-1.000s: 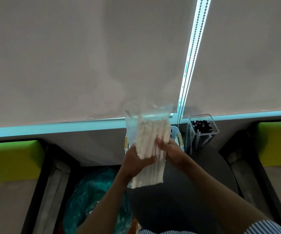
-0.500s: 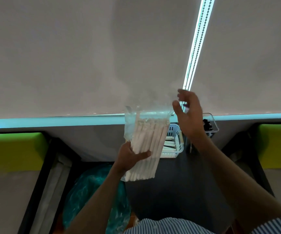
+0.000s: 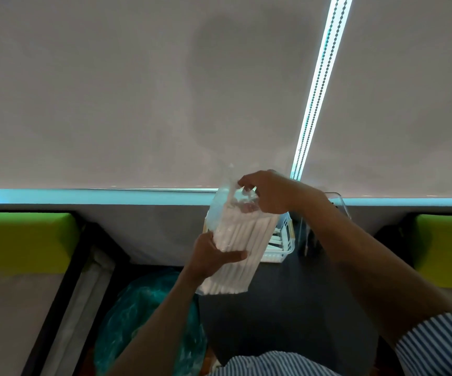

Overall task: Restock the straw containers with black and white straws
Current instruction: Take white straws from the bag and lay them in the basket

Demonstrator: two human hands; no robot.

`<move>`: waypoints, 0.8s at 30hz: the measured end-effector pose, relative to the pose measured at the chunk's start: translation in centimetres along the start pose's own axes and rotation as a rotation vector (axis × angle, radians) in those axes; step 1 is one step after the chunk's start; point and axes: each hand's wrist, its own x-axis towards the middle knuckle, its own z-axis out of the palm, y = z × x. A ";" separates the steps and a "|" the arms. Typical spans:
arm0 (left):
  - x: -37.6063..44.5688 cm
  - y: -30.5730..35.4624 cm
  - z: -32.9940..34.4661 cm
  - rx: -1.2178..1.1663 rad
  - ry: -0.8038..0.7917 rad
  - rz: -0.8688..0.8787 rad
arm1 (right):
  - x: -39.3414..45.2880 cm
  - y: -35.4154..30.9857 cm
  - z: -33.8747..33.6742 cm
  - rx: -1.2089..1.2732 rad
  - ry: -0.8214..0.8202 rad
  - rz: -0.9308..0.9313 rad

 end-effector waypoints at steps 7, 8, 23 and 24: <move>0.3 1.6 -0.6 0.037 -0.021 0.056 | 0.5 0.3 2.1 0.136 0.026 -0.050; 0.3 1.7 -0.7 0.039 -0.033 0.060 | 0.6 0.6 2.3 0.148 0.045 -0.060; 0.7 1.4 -1.0 0.013 -0.076 0.064 | 2.5 2.7 3.6 0.194 0.162 -0.076; 0.8 1.4 -1.0 0.015 -0.084 0.068 | 2.5 2.6 3.7 0.225 0.152 -0.106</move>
